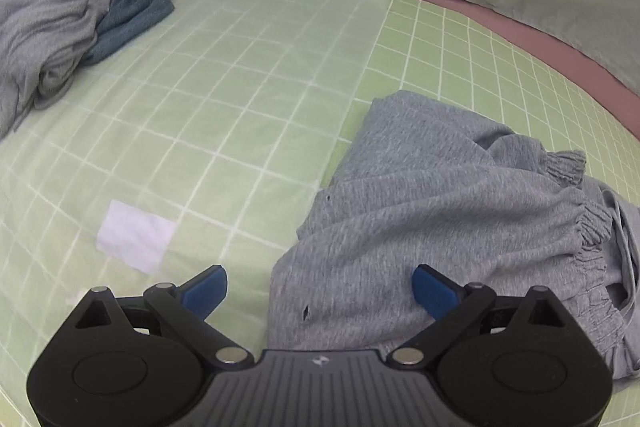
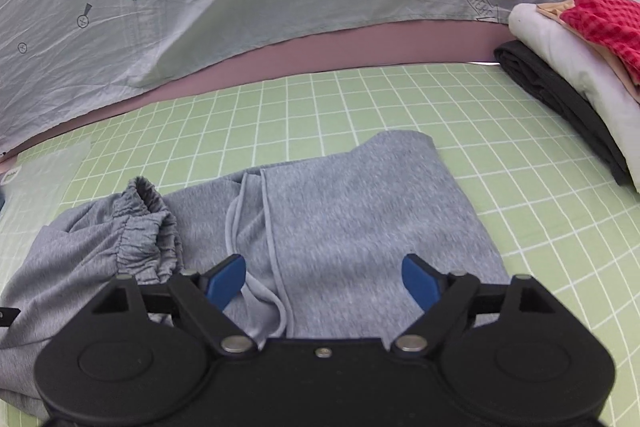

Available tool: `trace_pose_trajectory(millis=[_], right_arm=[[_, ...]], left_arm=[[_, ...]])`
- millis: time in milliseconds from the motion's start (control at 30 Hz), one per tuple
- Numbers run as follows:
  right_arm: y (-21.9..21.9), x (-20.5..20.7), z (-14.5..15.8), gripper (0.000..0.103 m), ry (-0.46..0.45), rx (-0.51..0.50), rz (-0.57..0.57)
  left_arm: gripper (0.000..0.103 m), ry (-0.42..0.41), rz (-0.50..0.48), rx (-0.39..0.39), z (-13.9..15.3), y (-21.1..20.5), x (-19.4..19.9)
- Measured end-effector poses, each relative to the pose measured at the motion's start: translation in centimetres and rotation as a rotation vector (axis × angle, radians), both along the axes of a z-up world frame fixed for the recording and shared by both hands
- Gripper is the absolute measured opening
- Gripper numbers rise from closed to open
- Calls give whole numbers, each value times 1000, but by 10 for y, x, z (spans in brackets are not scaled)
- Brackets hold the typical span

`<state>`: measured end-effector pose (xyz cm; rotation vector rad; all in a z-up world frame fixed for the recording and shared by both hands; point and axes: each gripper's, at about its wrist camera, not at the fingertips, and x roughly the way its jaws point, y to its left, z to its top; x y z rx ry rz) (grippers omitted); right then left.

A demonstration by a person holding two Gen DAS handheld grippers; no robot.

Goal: Fold clothes

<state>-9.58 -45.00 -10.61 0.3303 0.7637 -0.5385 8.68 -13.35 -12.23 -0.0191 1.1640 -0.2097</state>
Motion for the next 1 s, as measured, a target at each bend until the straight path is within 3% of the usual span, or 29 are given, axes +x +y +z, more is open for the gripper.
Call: trace_pose_trajectory(millis=[133,233,300,333,367,400,567,733,867,1000], right_arm=[[0,-9,-4,86,15,19,-35],[-1,-15,-5,86,25,20,-57],[-2,-18,-4,86,26,25,-71],[-3,-20,-4,86,29,27,-79],[-5,-22,-4,86,31,29,-86],[-7,-24,-4,86,34,31,-92],[-21,-40,-2,86,60,37,-93],[-44,-61,-4,86,102,31,-81],[-68,-81,-5,86,113,30,-43],[-96,-102,-5,86,124,22,-13]], left_arm=[[97,35,29,-31,-8,5,-2],[73,23,2,-76,-4,1,-5],[43,21,-15,-111,-2,-3,-7],[37,17,-19,-124,0,-5,-8],[24,10,-21,-131,3,-8,-8],[21,2,-24,-137,8,-11,-9],[19,-57,-66,-222,42,-35,-18],[17,-125,-196,-271,71,-99,-49],[15,-136,-315,-292,73,-168,-84],[15,-76,-411,-307,54,-236,-116]])
